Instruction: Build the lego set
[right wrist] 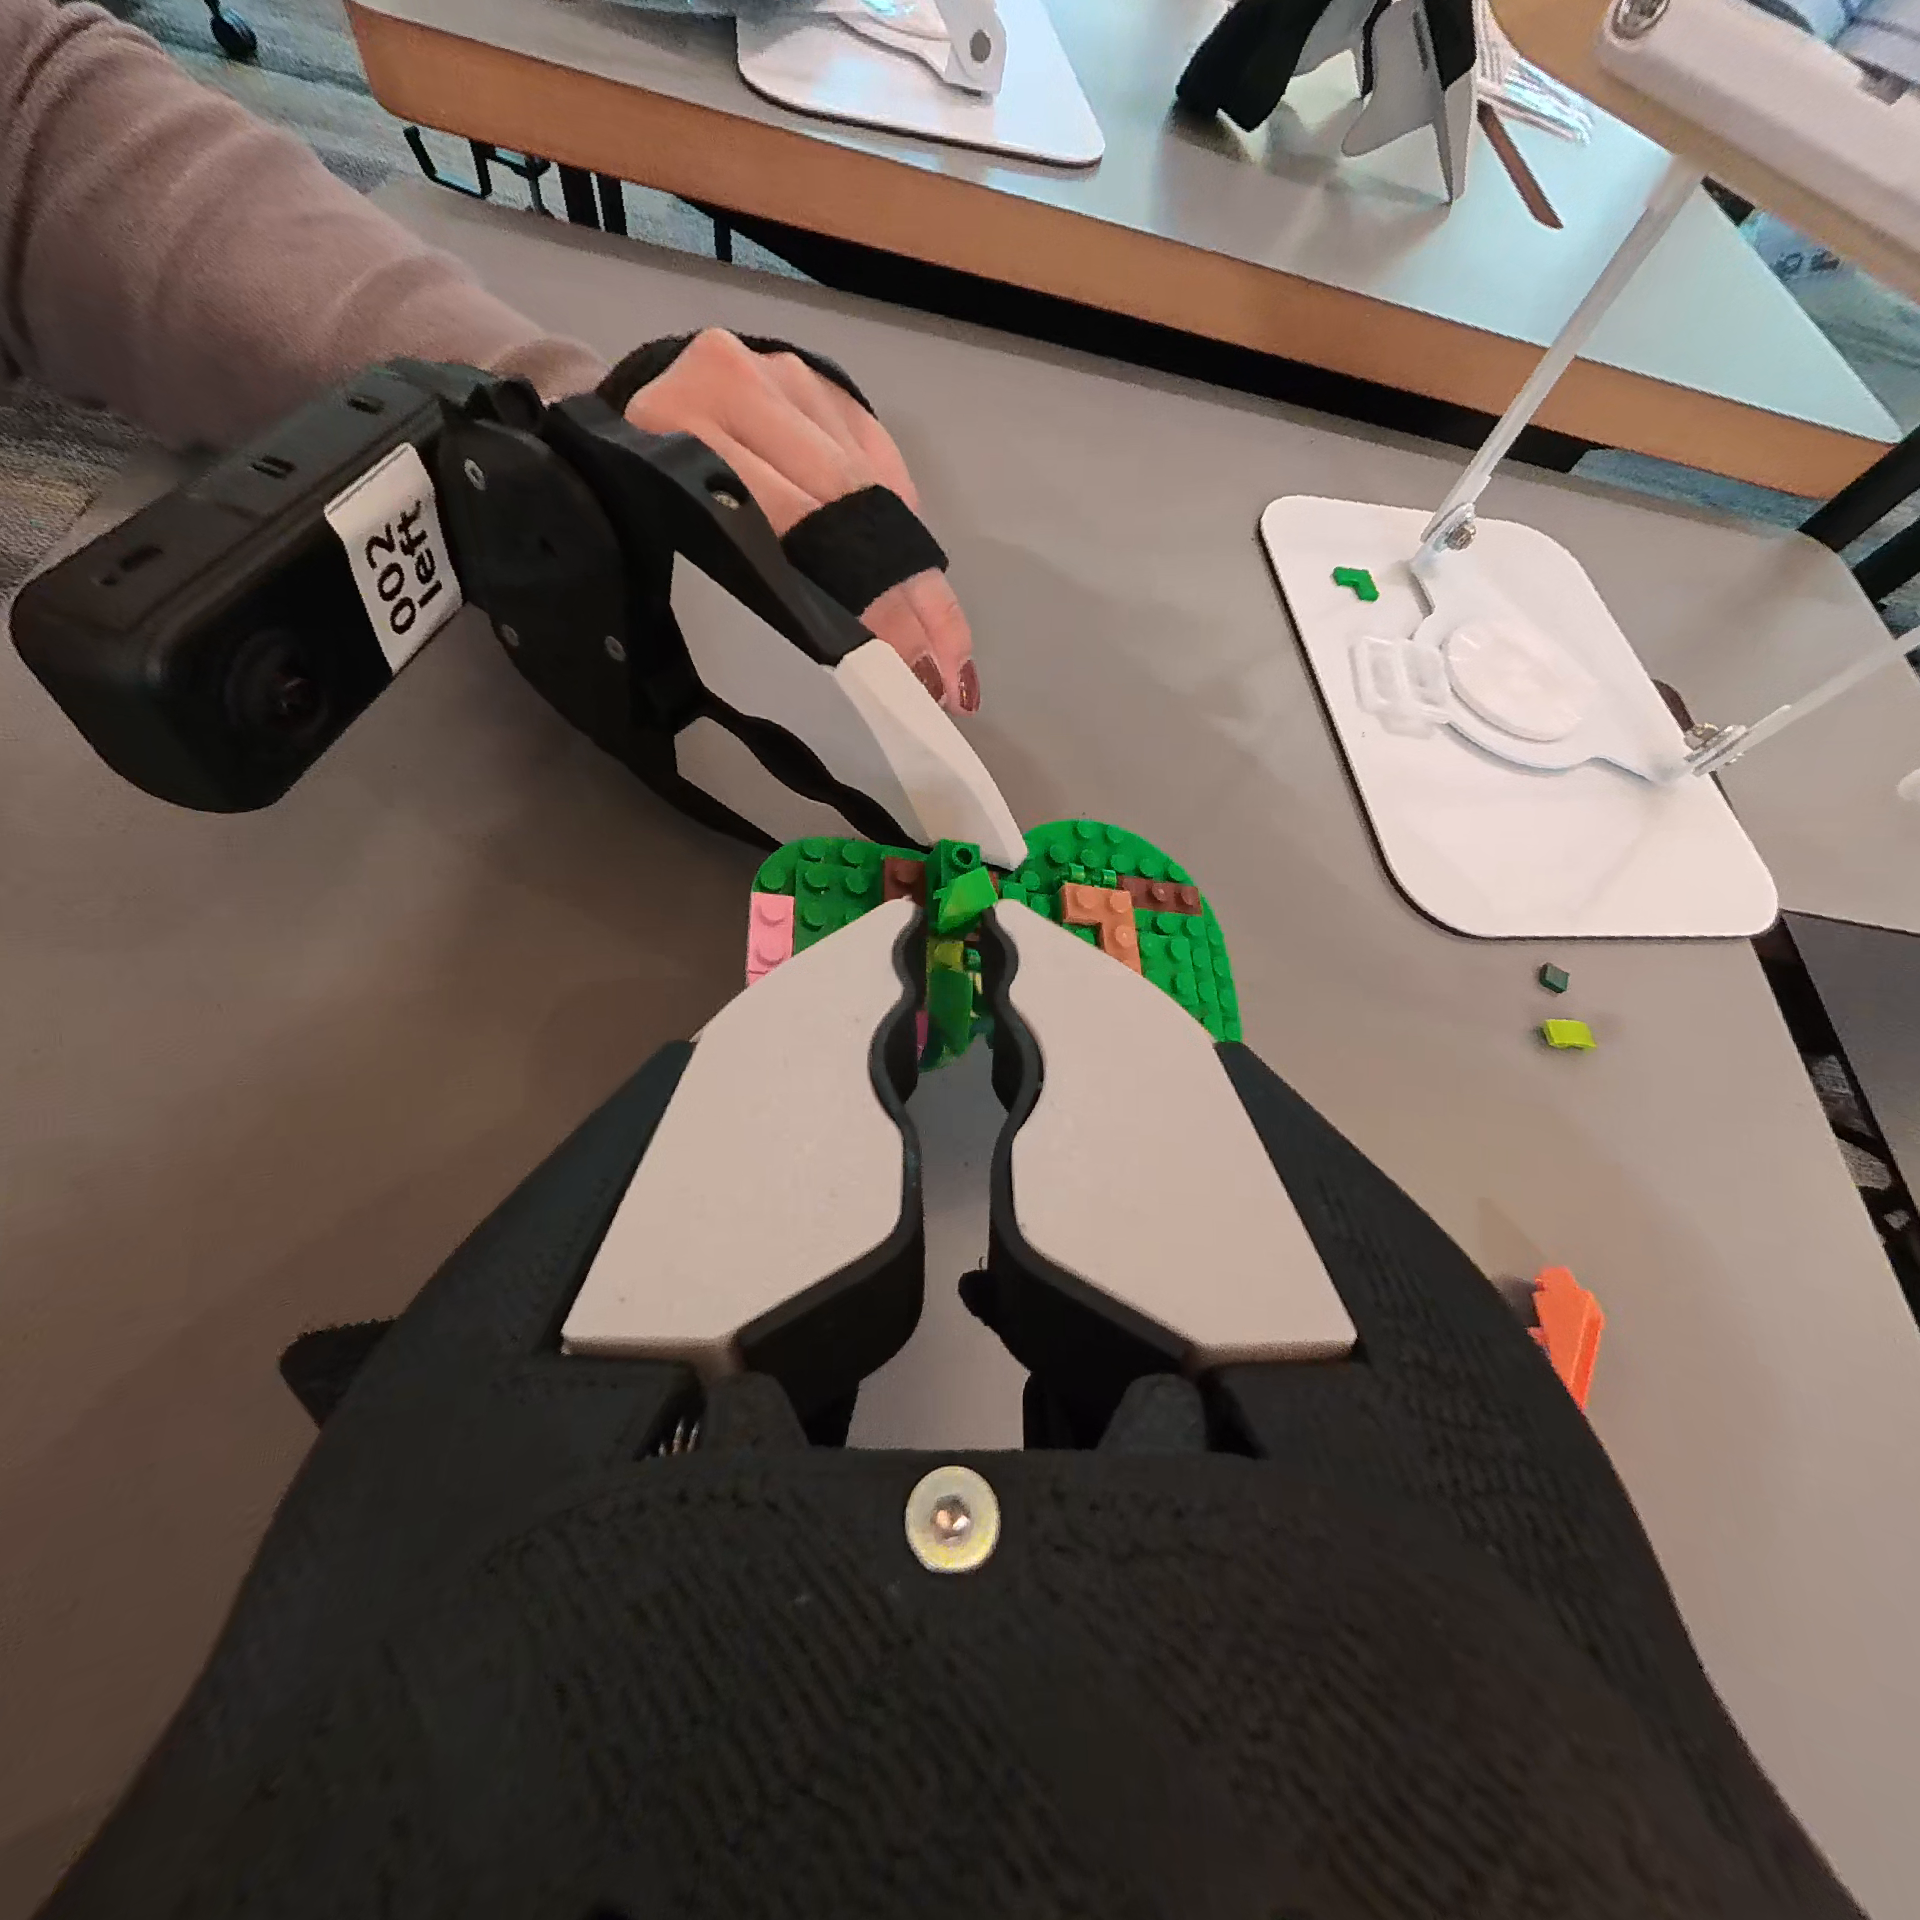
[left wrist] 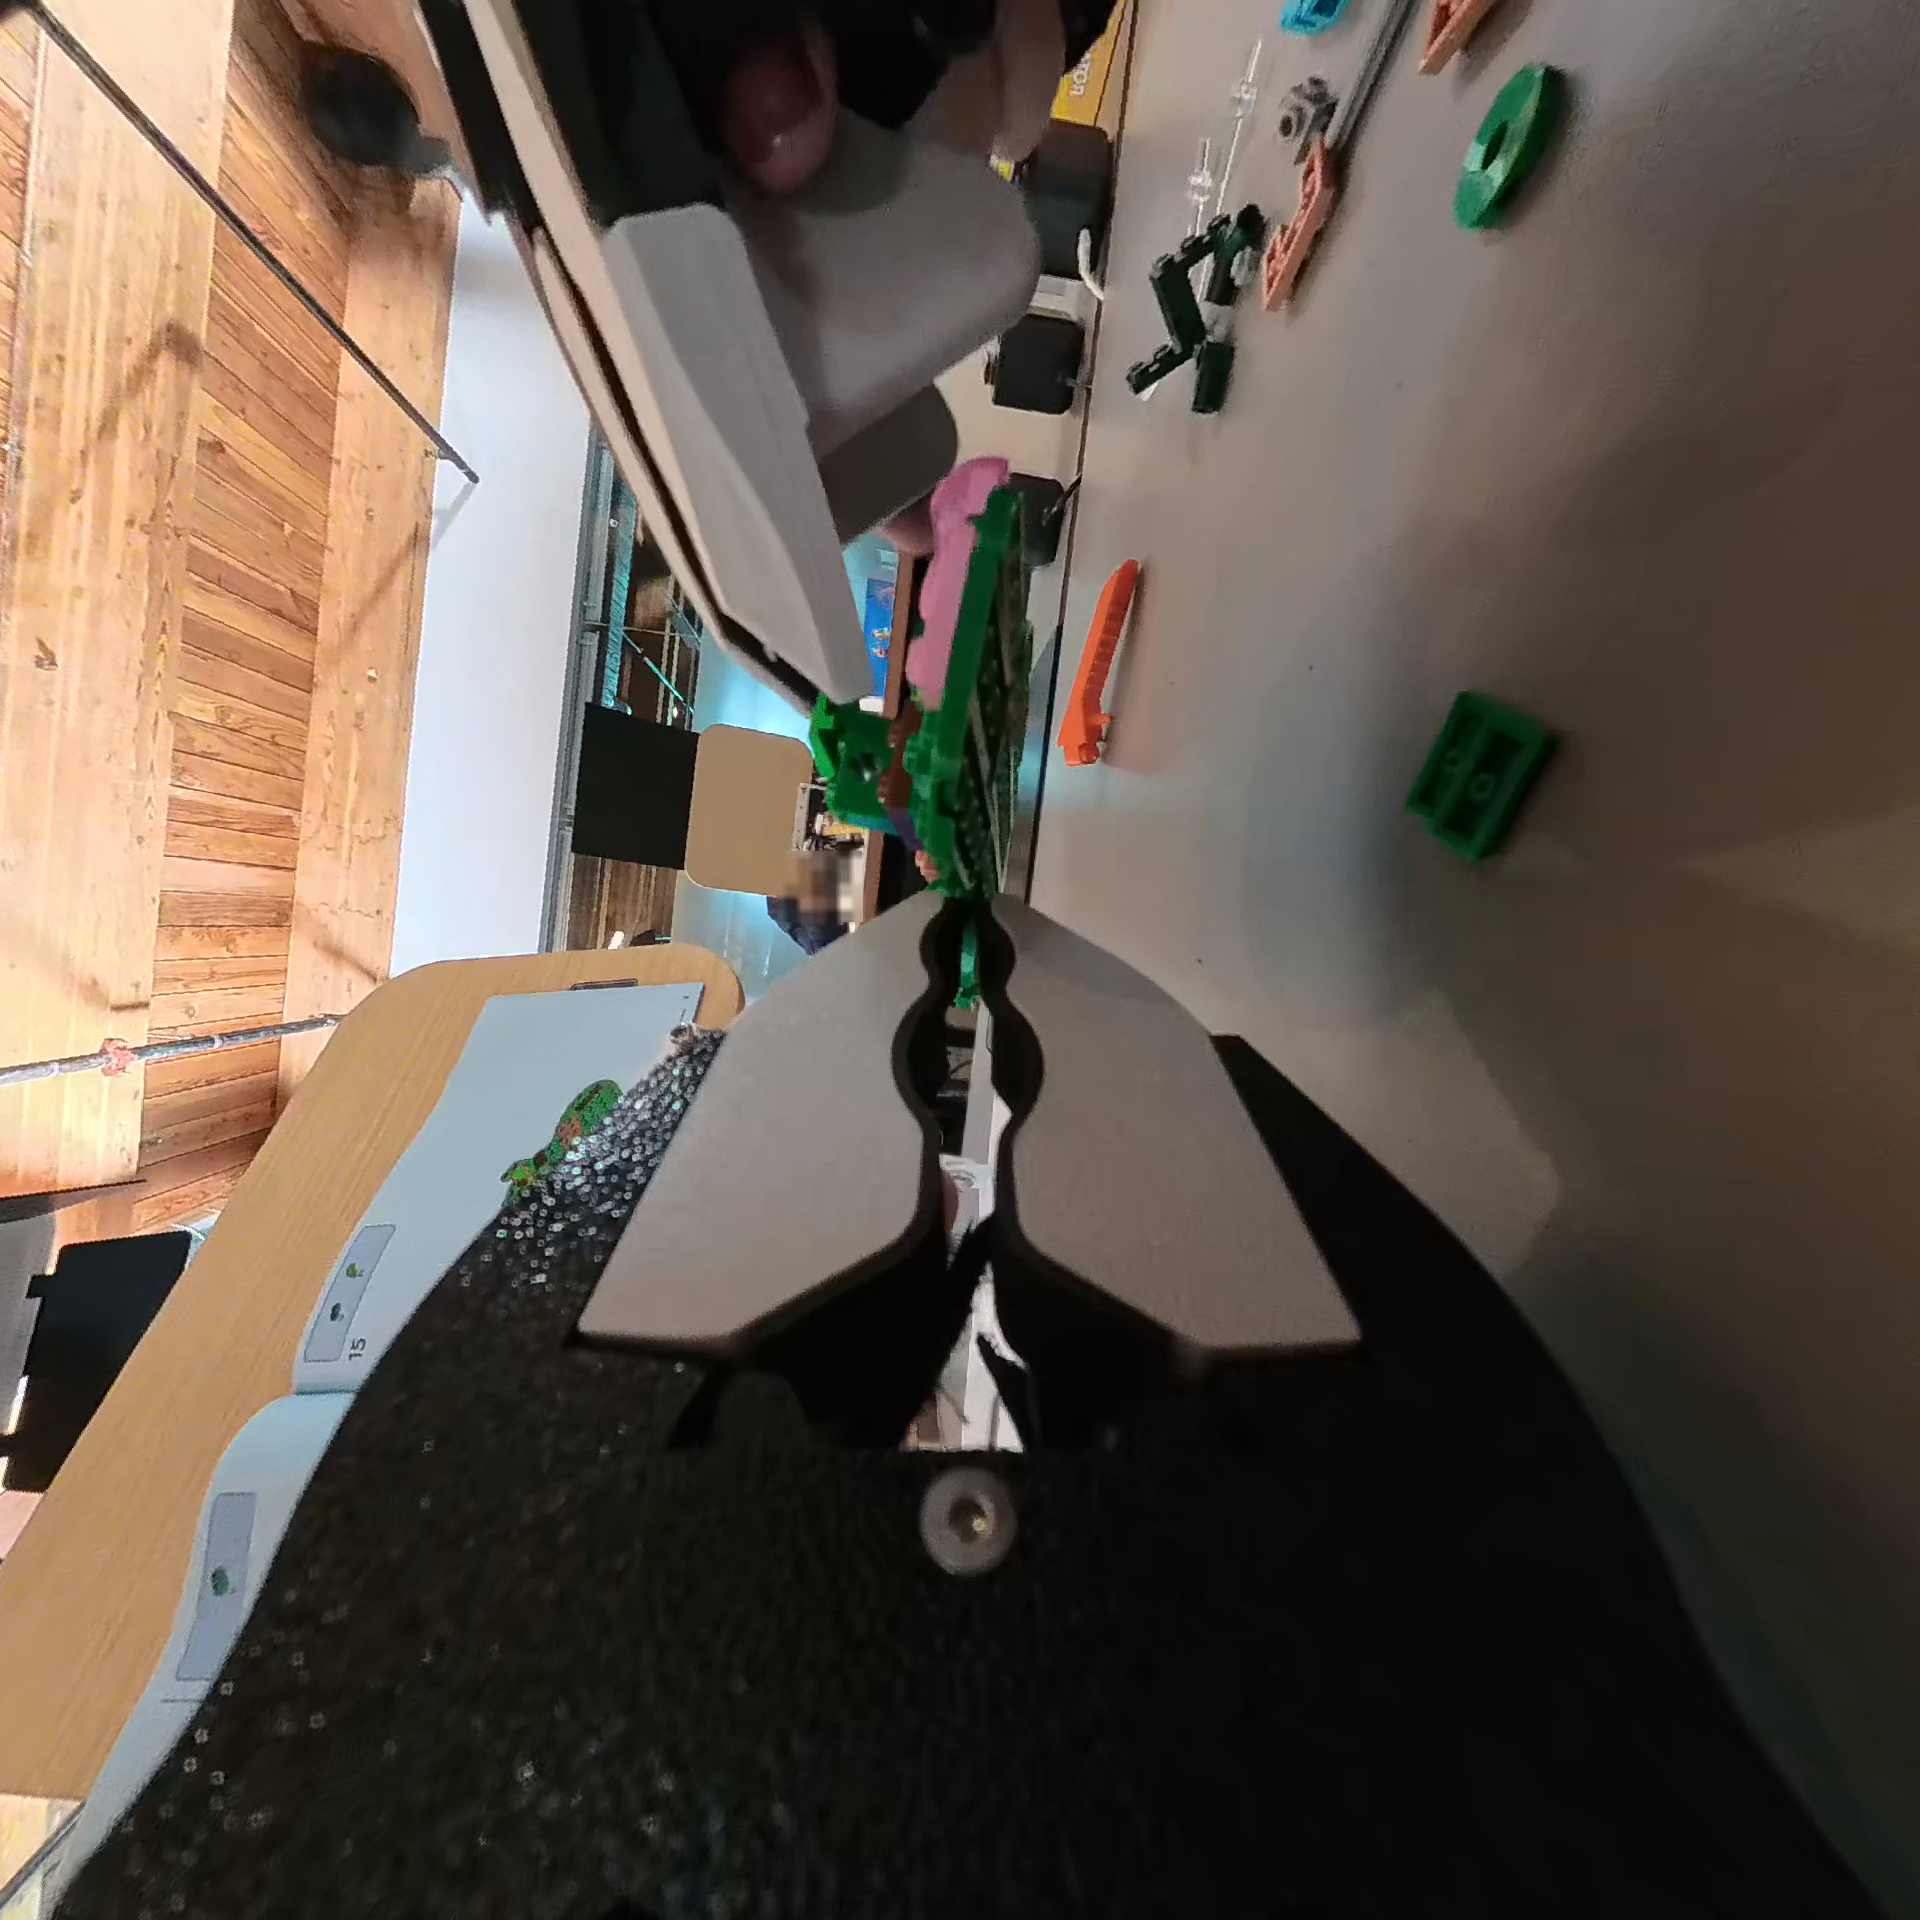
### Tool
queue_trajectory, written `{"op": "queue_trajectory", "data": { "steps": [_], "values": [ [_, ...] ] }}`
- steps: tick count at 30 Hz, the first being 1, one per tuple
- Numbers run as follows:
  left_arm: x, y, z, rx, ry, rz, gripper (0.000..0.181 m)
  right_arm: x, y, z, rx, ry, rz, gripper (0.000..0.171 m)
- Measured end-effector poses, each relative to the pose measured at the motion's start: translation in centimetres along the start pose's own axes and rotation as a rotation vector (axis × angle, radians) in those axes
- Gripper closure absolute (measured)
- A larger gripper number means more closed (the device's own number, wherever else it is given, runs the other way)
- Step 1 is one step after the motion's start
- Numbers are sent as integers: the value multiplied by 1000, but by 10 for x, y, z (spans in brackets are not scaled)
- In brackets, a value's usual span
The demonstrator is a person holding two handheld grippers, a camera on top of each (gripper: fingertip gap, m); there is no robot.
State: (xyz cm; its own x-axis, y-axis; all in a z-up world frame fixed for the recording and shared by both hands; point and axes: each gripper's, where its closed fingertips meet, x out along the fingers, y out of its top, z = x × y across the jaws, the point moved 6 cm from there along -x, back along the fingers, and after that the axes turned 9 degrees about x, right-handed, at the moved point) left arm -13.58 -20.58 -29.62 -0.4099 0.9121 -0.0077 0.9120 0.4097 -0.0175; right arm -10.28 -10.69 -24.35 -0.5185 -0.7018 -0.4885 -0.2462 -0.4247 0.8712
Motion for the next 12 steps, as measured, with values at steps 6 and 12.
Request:
{"op": "queue_trajectory", "data": {
  "steps": [6, 12],
  "values": [
    [-2, 1, -2, 8, 19, 11, 179, -2, 2, 0, 16, 16, 23, 167],
    [-5, 5, -3, -10, 20, 60, 179, -6, 4, -6, -115, 12, 39, 169]
  ]
}}
